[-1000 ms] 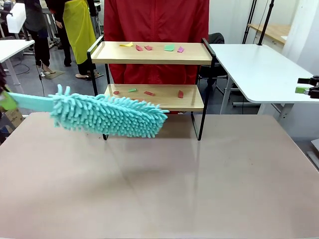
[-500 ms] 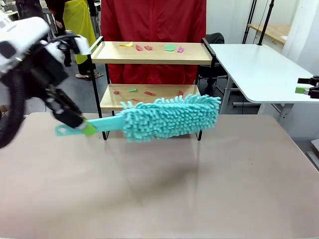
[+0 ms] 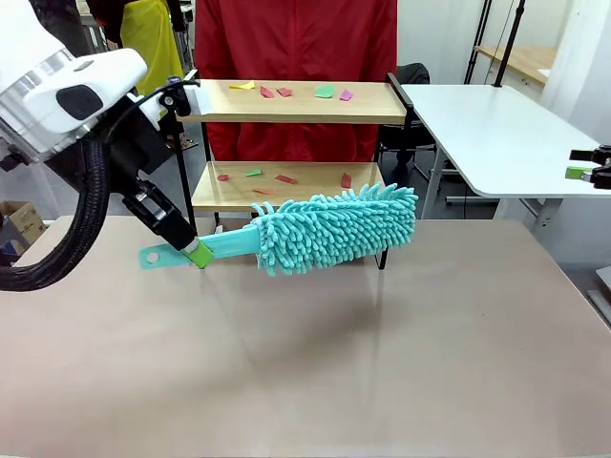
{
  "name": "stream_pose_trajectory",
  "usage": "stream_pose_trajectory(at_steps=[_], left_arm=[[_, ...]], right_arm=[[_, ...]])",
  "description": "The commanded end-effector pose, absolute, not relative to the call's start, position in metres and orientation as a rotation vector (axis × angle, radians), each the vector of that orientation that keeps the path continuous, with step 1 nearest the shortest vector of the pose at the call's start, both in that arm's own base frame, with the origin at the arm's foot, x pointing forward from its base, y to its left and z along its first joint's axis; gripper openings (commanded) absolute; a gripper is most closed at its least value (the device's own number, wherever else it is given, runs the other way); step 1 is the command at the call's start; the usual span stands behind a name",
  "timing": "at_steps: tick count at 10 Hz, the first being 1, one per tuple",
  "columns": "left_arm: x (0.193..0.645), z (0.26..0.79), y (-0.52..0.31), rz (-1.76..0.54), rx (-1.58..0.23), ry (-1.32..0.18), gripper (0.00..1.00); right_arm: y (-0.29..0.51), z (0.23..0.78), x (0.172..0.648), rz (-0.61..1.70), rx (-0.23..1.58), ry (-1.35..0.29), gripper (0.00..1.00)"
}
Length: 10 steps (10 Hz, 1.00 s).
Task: Clean the shelf.
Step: Clean the specific section of the Shelf indicated by the human with the Duster.
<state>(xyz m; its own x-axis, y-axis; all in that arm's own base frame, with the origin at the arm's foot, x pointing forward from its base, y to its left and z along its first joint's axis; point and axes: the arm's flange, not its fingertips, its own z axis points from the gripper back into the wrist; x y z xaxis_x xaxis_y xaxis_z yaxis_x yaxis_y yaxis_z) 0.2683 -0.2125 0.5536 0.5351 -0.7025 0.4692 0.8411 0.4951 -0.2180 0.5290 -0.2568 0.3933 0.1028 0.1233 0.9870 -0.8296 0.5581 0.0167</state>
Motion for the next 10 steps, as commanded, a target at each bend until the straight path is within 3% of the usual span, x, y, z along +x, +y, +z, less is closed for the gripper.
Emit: stream_pose_trajectory(at_steps=[1, 6, 10], left_arm=[[0.27, 0.551, -0.214, -0.948, -0.453, -0.332, 0.13], [0.28, 0.549, -0.261, -0.602, -0.355, -0.433, 0.13], [0.289, 0.562, -0.287, -0.517, -0.336, -0.519, 0.13]], right_arm=[[-0.253, 0.4, 0.53, 0.787, 0.686, -1.267, 1.0], [-0.253, 0.4, 0.53, 0.787, 0.686, -1.267, 1.0], [-0.253, 0.4, 0.53, 0.787, 0.686, -1.267, 1.0]])
